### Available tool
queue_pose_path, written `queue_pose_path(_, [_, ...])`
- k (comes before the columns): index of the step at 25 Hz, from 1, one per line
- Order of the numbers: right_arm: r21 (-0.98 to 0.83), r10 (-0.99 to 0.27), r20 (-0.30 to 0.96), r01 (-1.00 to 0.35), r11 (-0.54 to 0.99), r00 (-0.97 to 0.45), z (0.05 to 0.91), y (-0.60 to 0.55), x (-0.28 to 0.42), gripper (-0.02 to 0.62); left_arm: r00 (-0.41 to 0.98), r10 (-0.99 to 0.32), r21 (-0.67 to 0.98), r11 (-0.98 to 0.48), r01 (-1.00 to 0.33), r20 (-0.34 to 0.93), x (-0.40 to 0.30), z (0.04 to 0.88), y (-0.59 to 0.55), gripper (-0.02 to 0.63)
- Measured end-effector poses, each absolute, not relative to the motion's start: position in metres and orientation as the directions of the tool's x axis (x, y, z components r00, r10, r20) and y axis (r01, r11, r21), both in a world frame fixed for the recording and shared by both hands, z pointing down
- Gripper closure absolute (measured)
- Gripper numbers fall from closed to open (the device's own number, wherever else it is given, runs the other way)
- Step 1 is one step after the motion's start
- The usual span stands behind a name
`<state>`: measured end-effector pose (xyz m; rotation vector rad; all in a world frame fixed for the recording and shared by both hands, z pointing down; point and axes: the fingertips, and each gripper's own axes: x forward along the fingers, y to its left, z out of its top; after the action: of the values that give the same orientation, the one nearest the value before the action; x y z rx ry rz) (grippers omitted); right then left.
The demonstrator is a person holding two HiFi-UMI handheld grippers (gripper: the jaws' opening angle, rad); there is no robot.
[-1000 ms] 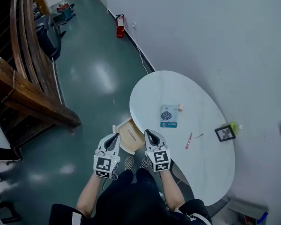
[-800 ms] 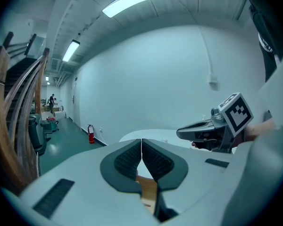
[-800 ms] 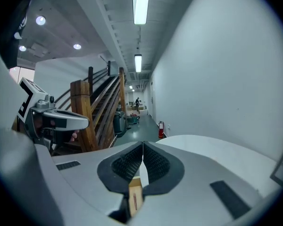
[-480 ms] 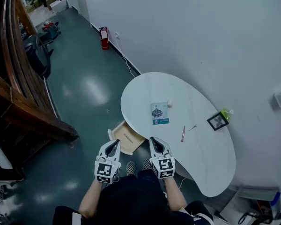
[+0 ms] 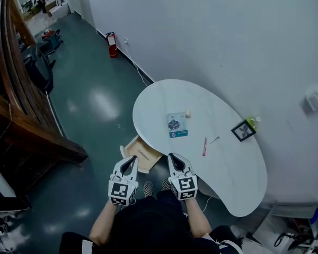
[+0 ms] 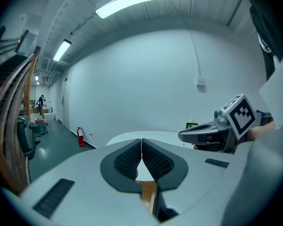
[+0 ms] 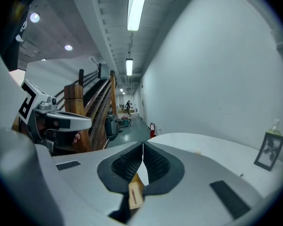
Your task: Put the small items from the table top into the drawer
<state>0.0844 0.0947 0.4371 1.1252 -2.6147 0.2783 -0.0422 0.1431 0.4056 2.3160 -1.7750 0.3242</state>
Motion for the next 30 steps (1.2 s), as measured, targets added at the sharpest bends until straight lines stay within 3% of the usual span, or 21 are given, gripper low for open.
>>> queue_pose_path(17, [-0.043,-0.806,0.386,-0.881,0.470,-0.449,0.459,0.083,0.187,0.563,0.492,-0.818,0.061,-0.498,-0.865,0.299,0.048,0.420,0.102,0.586])
queue_pose_path(30, [-0.111,-0.733,0.463,-0.853,0.509,-0.498,0.507,-0.013,0.194,0.563,0.465,-0.791,0.120,-0.458,-0.881,0.398,0.074,0.469,0.004,0.586])
